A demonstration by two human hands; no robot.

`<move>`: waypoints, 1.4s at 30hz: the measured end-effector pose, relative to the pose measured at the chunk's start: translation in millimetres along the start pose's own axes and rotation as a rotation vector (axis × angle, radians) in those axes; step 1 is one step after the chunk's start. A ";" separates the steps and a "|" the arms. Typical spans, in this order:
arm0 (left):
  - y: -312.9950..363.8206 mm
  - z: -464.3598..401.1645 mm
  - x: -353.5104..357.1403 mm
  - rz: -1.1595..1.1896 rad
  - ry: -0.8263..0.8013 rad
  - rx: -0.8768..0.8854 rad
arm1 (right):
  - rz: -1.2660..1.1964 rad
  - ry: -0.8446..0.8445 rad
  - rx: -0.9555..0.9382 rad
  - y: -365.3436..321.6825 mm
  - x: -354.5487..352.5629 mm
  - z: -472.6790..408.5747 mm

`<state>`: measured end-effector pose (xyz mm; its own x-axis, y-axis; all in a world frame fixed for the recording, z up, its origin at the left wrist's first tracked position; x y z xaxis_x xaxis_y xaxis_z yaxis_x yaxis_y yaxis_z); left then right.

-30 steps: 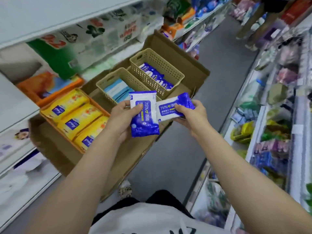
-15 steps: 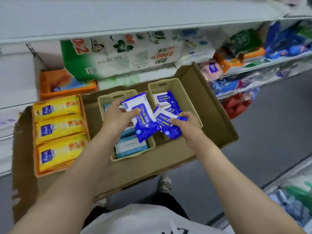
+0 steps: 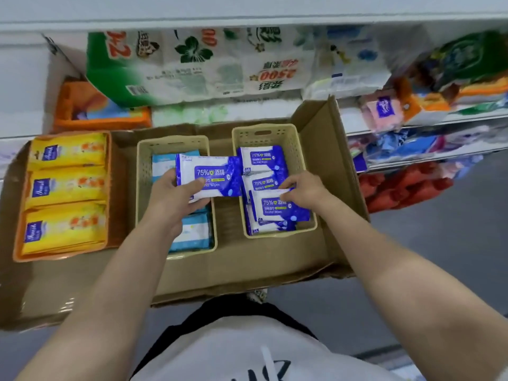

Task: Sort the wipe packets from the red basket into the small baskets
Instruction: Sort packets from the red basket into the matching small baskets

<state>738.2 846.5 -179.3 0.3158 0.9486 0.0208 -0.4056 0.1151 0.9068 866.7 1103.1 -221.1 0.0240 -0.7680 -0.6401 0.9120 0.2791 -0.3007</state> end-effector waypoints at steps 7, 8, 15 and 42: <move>-2.1 -19.9 -3.9 0.006 0.049 -0.028 | -0.086 -0.096 0.014 11.7 35.4 -36.1; -2.2 -23.0 -4.3 0.007 0.047 -0.031 | -0.165 -0.097 0.022 9.4 32.2 -39.7; -0.9 -33.4 10.9 0.011 0.016 -0.027 | -0.335 0.041 -0.021 -36.8 -20.6 -77.4; -28.3 -32.9 43.7 0.031 0.172 -0.087 | 0.307 0.186 -0.388 -77.6 3.7 -127.5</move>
<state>735.3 894.4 -218.0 0.1534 0.9877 -0.0306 -0.4876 0.1026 0.8670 743.8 1152.1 -290.3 0.1610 -0.5117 -0.8440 0.6550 0.6950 -0.2964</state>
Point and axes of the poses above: each hand's wrist, its own z-axis away from the middle knuckle, its own x-axis out of the palm, y = z × x, the point moved 6 cm from there along -z, towards the middle knuckle, and after that the axes turned 14 degrees about x, right-handed, at the moved point
